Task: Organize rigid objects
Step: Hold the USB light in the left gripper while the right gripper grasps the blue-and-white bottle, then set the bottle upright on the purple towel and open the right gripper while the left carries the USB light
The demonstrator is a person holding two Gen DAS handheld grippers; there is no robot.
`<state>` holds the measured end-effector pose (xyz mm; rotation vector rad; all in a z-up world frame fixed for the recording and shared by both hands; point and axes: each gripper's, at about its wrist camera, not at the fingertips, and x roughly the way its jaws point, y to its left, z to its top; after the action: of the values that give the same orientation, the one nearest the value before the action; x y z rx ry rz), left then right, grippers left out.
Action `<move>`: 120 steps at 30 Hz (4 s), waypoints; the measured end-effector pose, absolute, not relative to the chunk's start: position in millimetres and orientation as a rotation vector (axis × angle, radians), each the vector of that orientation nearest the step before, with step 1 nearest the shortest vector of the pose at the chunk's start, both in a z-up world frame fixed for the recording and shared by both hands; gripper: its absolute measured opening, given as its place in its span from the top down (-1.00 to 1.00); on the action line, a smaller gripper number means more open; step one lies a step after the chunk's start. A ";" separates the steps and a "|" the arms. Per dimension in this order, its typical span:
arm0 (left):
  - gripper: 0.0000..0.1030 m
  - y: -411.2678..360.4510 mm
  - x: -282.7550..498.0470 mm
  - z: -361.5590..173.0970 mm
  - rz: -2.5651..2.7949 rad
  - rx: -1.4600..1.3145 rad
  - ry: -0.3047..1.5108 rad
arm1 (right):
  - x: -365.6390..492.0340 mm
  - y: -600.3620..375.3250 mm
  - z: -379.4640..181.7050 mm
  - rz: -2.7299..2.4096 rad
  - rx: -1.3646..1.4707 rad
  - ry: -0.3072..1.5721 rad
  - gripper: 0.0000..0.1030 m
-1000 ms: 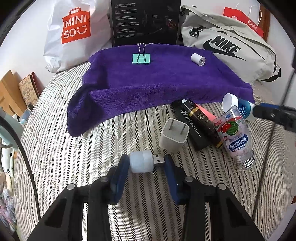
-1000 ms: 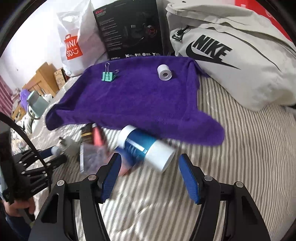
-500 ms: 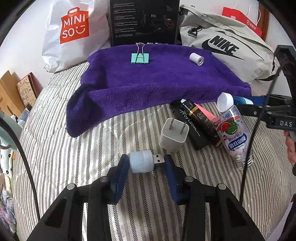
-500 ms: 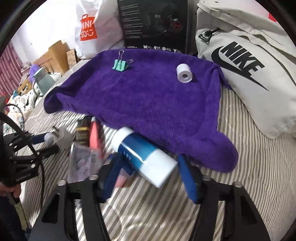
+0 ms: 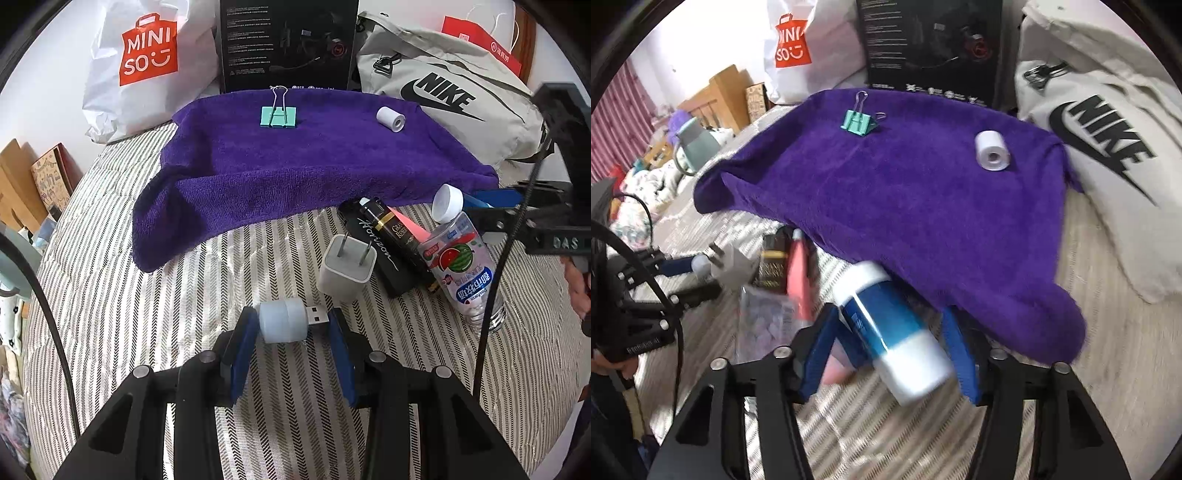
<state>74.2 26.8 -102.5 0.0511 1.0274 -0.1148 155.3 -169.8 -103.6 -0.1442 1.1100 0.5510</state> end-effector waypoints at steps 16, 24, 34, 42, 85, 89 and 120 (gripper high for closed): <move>0.28 27.5 73.5 -101.4 -0.123 0.043 1.026 | 120.9 -188.7 -110.3 0.363 -0.255 1.154 0.17; 0.33 31.6 72.5 -100.6 -0.127 0.022 1.020 | 108.9 -196.0 -102.8 0.375 -0.227 1.123 0.21; 0.32 31.5 69.5 -100.3 -0.112 0.050 1.023 | 92.1 -199.5 -109.4 0.317 -0.223 1.126 0.22; 0.30 30.8 70.5 -100.8 -0.115 0.043 0.999 | 82.5 -208.2 -105.8 0.318 -0.188 1.114 0.29; 0.33 73.1 219.3 -34.8 -0.158 -0.028 0.914 | 237.7 -196.3 -54.6 0.348 -0.075 1.029 0.29; 0.33 75.1 248.2 -41.9 -0.151 -0.038 0.932 | 256.4 -194.4 -68.5 0.342 -0.106 1.060 0.29; 0.32 57.1 309.3 -98.2 -0.094 0.059 1.072 | 273.7 -174.6 -110.8 0.382 -0.265 1.097 0.26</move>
<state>309.3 57.1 -98.2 0.0590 1.0725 -0.0942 273.7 -174.6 -110.8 -0.2647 1.0974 0.3820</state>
